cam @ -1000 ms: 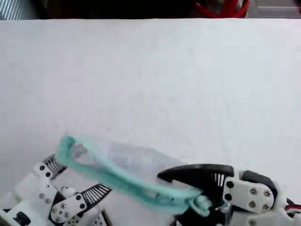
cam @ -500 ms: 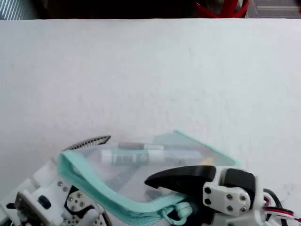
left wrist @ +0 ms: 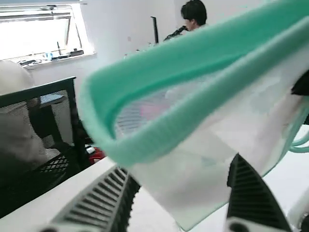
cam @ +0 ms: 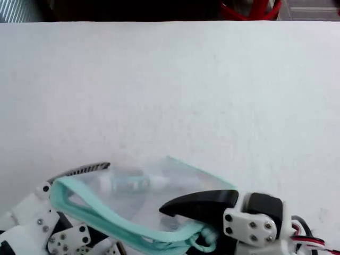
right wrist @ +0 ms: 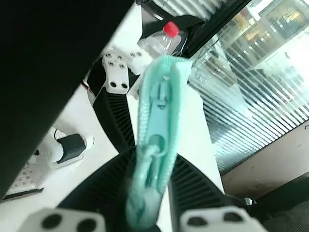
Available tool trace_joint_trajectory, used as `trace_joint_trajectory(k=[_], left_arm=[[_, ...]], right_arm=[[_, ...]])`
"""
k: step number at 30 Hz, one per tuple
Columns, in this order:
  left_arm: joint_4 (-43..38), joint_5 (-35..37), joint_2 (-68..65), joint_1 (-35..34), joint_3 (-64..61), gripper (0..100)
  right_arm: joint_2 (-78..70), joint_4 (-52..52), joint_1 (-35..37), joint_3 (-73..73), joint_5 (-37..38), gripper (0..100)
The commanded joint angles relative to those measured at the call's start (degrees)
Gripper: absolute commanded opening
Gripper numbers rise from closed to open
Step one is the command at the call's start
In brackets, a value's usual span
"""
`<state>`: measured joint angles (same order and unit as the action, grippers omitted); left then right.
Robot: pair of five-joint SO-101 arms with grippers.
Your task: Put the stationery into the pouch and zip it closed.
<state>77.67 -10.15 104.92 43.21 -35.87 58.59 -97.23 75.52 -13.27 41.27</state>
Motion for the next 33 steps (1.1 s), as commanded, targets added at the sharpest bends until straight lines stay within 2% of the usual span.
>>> trace_joint_trajectory(k=[1, 4, 8, 11, 16, 23, 25, 28, 29, 33], left_arm=[[2.20, 0.79, -0.40, 7.69, 2.37, 28], [2.73, 0.70, -0.40, 7.96, 2.37, 22], [1.58, 0.26, -0.40, 7.96, 2.37, 9], [0.97, -1.85, -0.40, 7.96, 2.37, 5], [0.70, -2.11, -0.40, 7.96, 2.37, 2], [0.70, -2.20, -0.40, 7.96, 2.37, 2], [0.70, -2.20, -0.40, 7.96, 2.37, 2], [0.97, -2.29, -0.40, 7.96, 1.93, 2], [1.05, -2.29, -0.40, 7.96, 1.93, 2], [1.05, -2.29, -0.40, 7.96, 1.76, 2]], right_arm=[[-2.95, 4.18, -6.20, 1.93, -0.88, 1.9], [-2.95, 6.64, -14.37, 5.45, -0.88, 1.9], [-2.95, 12.97, -17.63, 16.97, -0.88, 1.9], [-2.95, 19.21, -19.56, 25.76, -0.88, 1.9], [-2.86, 24.48, -20.97, 33.14, -0.88, 1.9], [-2.86, 23.78, -21.14, 33.67, -0.88, 2.4], [-2.86, 22.02, -22.20, 33.32, -0.88, 8.4], [-2.86, 19.12, -24.31, 31.82, -0.88, 26.9], [-2.86, 18.24, -24.40, 31.12, -0.97, 30.1], [-2.86, 15.96, -24.22, 28.04, -0.62, 25.4]])
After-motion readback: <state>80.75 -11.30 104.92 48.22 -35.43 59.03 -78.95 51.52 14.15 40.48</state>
